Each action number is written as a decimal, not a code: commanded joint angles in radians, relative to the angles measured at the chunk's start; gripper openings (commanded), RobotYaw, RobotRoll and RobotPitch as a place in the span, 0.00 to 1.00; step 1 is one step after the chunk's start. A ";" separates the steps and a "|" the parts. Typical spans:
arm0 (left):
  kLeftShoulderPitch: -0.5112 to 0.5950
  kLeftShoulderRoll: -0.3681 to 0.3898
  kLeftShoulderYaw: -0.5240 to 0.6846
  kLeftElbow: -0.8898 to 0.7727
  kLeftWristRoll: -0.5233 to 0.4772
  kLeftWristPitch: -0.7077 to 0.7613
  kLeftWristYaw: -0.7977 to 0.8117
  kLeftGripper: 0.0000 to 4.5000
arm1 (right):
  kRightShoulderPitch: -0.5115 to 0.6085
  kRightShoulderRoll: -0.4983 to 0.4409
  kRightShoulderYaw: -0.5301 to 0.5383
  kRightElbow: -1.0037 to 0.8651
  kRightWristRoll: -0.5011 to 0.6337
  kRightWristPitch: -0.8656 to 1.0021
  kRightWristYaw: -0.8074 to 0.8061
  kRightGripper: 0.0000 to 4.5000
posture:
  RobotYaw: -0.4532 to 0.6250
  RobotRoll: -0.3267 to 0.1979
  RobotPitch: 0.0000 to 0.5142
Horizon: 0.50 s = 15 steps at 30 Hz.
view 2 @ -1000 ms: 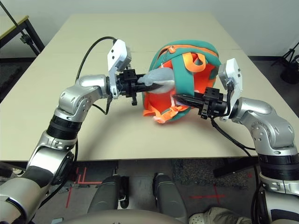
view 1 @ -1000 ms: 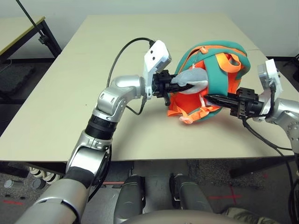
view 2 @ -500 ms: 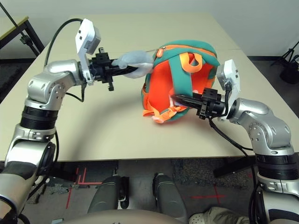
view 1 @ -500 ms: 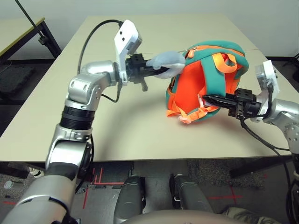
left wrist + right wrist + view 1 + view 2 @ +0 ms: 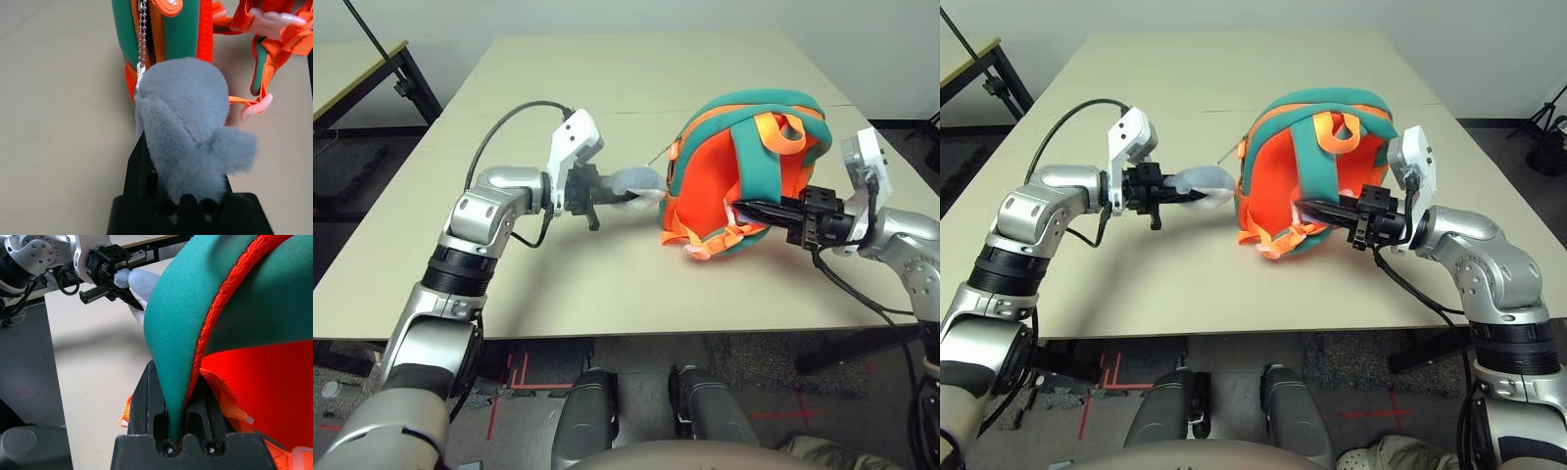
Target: Put the pencil case into the backpack and zip it.
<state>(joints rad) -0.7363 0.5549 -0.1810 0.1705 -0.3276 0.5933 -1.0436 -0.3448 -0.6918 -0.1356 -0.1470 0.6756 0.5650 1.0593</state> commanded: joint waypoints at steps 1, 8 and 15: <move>0.032 0.019 -0.030 0.060 0.051 -0.016 -0.010 0.08 | 0.001 0.007 0.019 -0.005 -0.002 -0.006 0.015 0.01 | 0.51 0.62 0.16; 0.078 0.002 -0.040 0.084 0.064 -0.020 -0.012 0.08 | 0.013 0.002 0.020 -0.010 -0.006 -0.002 0.016 0.01 | 0.51 0.62 0.18; 0.087 0.006 -0.039 0.105 0.074 -0.029 -0.019 0.08 | 0.016 0.001 0.023 -0.009 -0.009 0.000 0.019 0.01 | 0.51 0.62 0.18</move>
<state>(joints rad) -0.6694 0.5486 -0.2101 0.2472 -0.2815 0.5623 -1.0597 -0.3353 -0.6918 -0.1332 -0.1471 0.6673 0.5645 1.0600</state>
